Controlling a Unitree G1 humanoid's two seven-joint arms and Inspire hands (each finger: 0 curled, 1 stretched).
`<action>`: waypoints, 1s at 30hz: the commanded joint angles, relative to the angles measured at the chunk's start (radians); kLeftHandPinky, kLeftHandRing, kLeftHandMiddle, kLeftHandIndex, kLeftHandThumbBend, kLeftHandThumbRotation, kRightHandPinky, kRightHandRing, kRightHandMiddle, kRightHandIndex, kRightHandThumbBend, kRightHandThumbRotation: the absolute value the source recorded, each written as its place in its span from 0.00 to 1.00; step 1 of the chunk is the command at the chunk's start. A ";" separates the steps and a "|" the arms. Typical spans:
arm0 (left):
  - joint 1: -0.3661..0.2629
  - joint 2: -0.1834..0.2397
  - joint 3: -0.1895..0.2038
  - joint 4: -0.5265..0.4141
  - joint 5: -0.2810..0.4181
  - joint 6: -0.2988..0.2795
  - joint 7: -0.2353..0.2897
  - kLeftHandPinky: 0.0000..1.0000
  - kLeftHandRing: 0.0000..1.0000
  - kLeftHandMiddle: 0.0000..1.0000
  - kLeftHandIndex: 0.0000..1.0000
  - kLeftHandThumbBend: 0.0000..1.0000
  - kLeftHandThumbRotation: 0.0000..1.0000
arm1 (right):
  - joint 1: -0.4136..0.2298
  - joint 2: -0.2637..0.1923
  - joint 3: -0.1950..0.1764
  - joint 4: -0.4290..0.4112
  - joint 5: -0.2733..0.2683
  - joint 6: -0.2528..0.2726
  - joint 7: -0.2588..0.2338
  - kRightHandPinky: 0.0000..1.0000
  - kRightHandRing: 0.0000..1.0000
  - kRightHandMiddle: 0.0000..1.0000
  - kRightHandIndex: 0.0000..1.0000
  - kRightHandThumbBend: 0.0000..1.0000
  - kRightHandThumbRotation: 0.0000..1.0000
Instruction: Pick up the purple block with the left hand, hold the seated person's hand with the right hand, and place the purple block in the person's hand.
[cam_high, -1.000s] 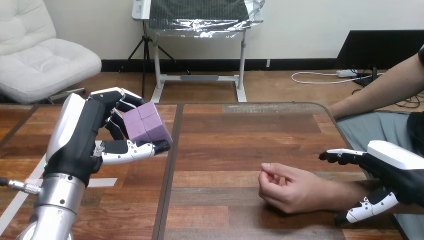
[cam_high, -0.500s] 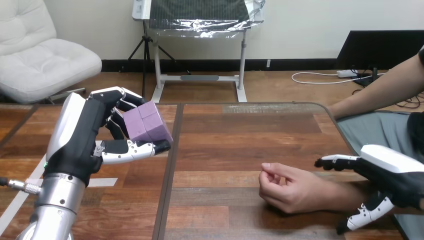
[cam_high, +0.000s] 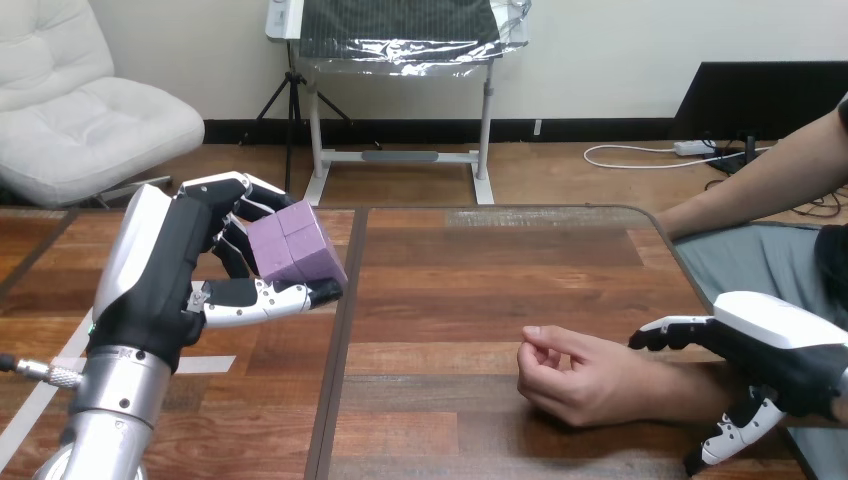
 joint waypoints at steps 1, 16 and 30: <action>-0.055 -0.011 0.026 -0.024 -0.025 -0.023 0.000 0.28 0.35 0.40 0.43 0.58 0.00 | -0.043 -0.025 0.028 0.031 -0.029 0.018 -0.020 0.81 0.81 0.82 0.82 1.00 0.05; -0.057 -0.006 0.027 -0.018 -0.029 -0.033 0.002 0.28 0.35 0.40 0.43 0.58 0.00 | -0.050 -0.011 0.071 0.036 -0.076 0.059 -0.023 0.79 0.78 0.79 0.80 1.00 0.06; -0.057 -0.006 0.031 -0.019 -0.036 -0.044 -0.003 0.28 0.34 0.39 0.43 0.58 0.00 | -0.073 0.011 0.118 0.069 -0.105 0.107 -0.015 0.69 0.78 0.78 0.79 0.95 0.10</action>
